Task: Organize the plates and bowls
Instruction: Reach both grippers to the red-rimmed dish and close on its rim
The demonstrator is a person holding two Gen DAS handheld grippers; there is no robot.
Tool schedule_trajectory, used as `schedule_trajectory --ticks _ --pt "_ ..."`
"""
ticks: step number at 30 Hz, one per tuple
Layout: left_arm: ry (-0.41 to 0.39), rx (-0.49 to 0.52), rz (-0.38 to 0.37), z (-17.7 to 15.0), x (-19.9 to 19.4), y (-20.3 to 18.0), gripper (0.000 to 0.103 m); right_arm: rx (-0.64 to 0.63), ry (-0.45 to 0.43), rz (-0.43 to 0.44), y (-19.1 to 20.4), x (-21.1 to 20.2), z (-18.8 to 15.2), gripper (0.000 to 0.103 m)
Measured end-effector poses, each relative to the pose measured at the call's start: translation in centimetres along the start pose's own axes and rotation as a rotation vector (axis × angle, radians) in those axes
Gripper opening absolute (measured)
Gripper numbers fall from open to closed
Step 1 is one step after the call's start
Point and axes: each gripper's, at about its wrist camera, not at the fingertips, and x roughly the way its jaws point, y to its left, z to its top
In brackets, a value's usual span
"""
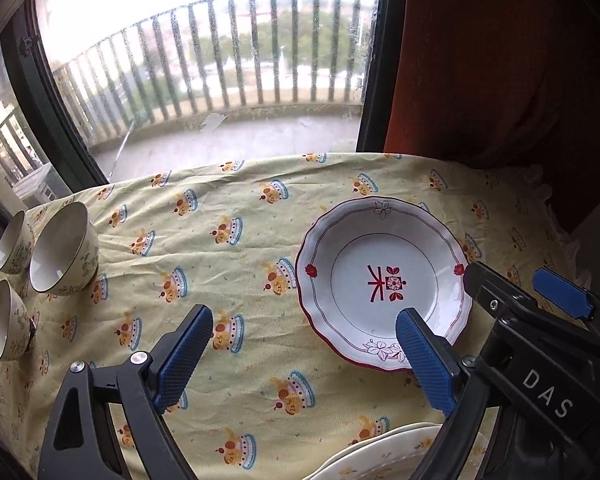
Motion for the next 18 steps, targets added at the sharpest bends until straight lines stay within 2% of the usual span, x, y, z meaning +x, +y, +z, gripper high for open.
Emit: schedule_trajectory --ticks 10,18 --pt "0.017 -0.049 0.04 2.4 6.1 -0.4 0.094 -0.001 0.024 -0.003 -1.2 6.2 3.1 0.077" --pt "0.061 -0.03 0.066 2.4 9.7 -1.1 0.088 -0.004 0.068 -0.002 -1.3 10.9 3.4 0.077"
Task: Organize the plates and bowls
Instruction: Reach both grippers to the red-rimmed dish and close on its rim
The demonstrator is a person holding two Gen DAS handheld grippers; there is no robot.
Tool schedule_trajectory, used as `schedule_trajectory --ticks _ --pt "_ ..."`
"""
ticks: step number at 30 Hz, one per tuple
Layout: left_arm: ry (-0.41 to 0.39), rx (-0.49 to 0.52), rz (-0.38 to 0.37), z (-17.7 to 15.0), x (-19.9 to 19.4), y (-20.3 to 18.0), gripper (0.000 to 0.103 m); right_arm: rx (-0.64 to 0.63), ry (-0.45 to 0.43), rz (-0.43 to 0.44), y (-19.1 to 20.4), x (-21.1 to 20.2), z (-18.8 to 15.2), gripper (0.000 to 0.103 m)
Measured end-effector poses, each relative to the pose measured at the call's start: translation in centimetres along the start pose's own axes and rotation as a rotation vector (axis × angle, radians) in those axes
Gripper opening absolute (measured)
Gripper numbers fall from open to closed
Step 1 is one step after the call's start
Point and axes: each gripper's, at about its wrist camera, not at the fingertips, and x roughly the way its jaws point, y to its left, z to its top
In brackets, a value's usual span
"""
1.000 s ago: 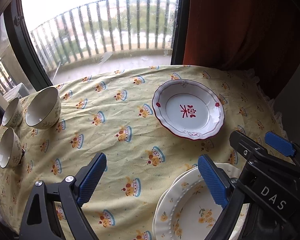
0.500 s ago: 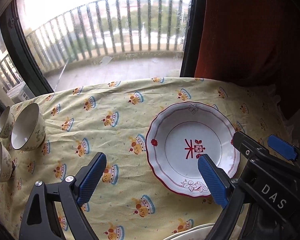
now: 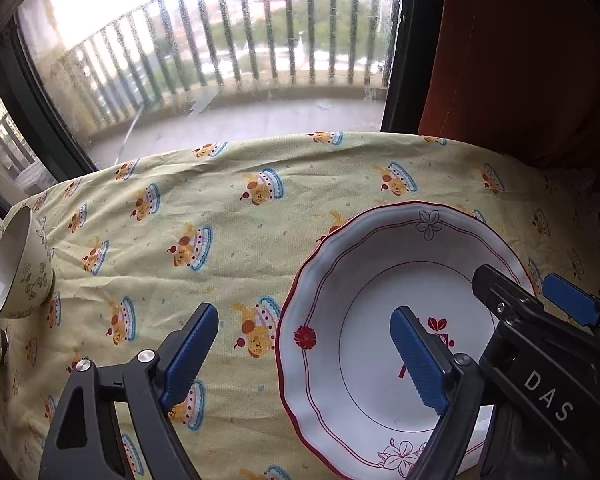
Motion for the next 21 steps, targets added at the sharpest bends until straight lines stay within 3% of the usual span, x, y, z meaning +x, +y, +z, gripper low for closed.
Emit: schedule_trajectory --ticks 4,7,12,21 --pt "0.018 -0.009 -0.021 -0.2 0.9 -0.2 0.081 0.009 0.024 0.015 -0.1 1.4 -0.1 0.076" --pt "0.048 -0.007 -0.042 -0.4 1.6 -0.3 0.07 0.006 0.05 0.024 0.0 2.2 -0.2 0.066" --pt "0.048 0.0 -0.069 -0.6 1.5 -0.7 0.063 0.002 0.053 0.0 0.0 2.3 -0.3 0.056" --pt "0.058 0.025 -0.05 -0.8 1.4 0.2 0.063 -0.01 0.087 0.024 0.4 1.8 -0.4 0.054"
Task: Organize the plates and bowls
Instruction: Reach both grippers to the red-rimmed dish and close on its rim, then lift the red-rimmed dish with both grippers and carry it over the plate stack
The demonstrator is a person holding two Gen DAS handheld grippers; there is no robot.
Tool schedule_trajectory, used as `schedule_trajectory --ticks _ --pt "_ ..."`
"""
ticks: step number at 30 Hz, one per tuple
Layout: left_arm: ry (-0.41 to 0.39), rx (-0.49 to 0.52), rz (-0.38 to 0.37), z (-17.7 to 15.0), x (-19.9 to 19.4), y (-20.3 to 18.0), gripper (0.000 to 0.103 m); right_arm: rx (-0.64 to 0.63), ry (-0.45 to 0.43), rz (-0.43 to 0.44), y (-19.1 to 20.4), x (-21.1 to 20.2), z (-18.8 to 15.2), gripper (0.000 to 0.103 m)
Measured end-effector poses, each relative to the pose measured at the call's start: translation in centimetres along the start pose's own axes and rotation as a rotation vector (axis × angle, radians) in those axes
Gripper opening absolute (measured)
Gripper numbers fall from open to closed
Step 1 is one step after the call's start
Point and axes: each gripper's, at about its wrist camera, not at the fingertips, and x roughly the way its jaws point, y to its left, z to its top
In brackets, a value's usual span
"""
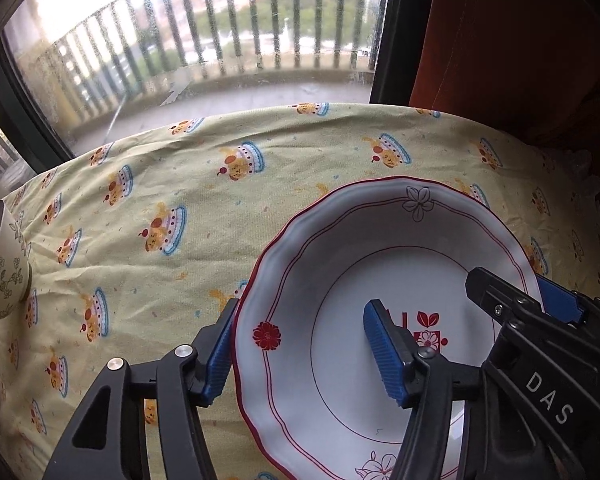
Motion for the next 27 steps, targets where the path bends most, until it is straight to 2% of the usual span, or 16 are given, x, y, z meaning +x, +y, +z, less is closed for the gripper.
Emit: schedule_trajectory --ticks 5,9,14,18,21,27 --pt "0.022 -0.014 0.002 -0.5 -0.2 1.6 0.063 -0.012 0.028 0.078 0.7 -0.2 -0.5 0.054" --pt "0.025 -0.005 0.0 -0.9 -0.5 2.1 0.058 -0.036 0.022 0.112 1.3 -0.4 -0.9 0.054" --pt "0.026 -0.034 -0.018 -0.7 -0.5 2.2 0.058 -0.09 0.011 0.076 1.6 -0.3 -1.3 0.045" --pt "0.013 -0.008 0.025 -0.7 -0.5 1.7 0.058 -0.147 0.006 0.001 2.4 -0.4 -1.7 0.044" --pt "0.008 -0.009 0.023 -0.8 -0.9 2.1 0.058 -0.1 0.025 0.024 1.7 -0.5 -1.5 0.045" --pt "-0.018 -0.021 0.035 -0.8 -2.5 2.8 0.058 -0.101 0.024 0.032 2.6 -1.6 -1.9 0.045"
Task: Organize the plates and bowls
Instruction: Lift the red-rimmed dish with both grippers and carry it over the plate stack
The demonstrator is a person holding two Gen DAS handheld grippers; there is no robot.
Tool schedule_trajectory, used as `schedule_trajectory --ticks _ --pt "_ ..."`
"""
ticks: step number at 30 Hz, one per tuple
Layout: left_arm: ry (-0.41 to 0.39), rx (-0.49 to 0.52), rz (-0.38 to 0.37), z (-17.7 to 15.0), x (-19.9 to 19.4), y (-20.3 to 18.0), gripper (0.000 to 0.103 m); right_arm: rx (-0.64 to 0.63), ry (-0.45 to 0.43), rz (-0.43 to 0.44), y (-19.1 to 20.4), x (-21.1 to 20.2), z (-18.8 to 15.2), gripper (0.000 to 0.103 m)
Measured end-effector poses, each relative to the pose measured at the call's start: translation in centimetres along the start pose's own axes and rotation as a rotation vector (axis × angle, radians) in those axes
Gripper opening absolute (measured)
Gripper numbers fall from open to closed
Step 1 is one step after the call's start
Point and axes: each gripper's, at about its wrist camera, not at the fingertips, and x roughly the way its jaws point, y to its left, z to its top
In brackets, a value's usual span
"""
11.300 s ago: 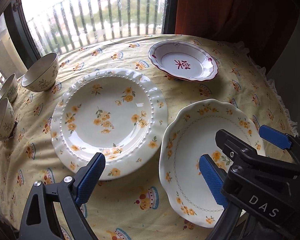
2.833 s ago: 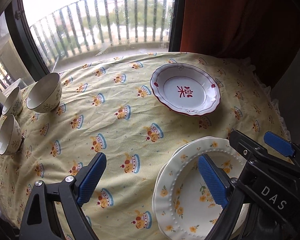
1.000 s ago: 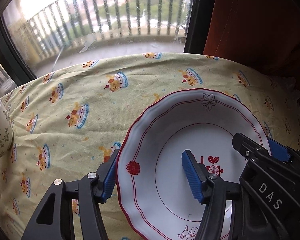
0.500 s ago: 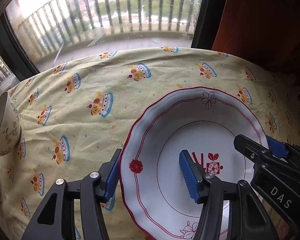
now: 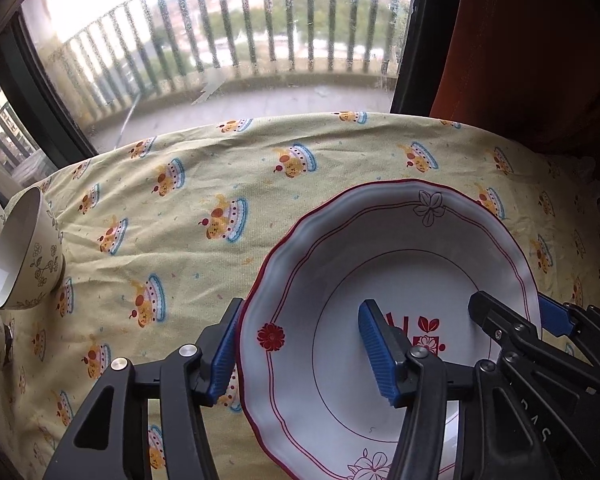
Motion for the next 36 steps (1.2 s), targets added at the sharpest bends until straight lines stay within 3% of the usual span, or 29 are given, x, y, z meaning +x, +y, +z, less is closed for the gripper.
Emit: schedule_trajectory --ticks 17,36 --pt "-0.089 -0.011 -0.034 -1.4 -8.0 2.0 0.059 0.016 -0.098 -0.033 2.9 -8.2 -1.7 0.045" --pt "-0.096 0.059 -0.14 -9.2 -12.9 1.9 0.059 0.107 -0.123 -0.13 3.5 -15.0 -11.1 0.045"
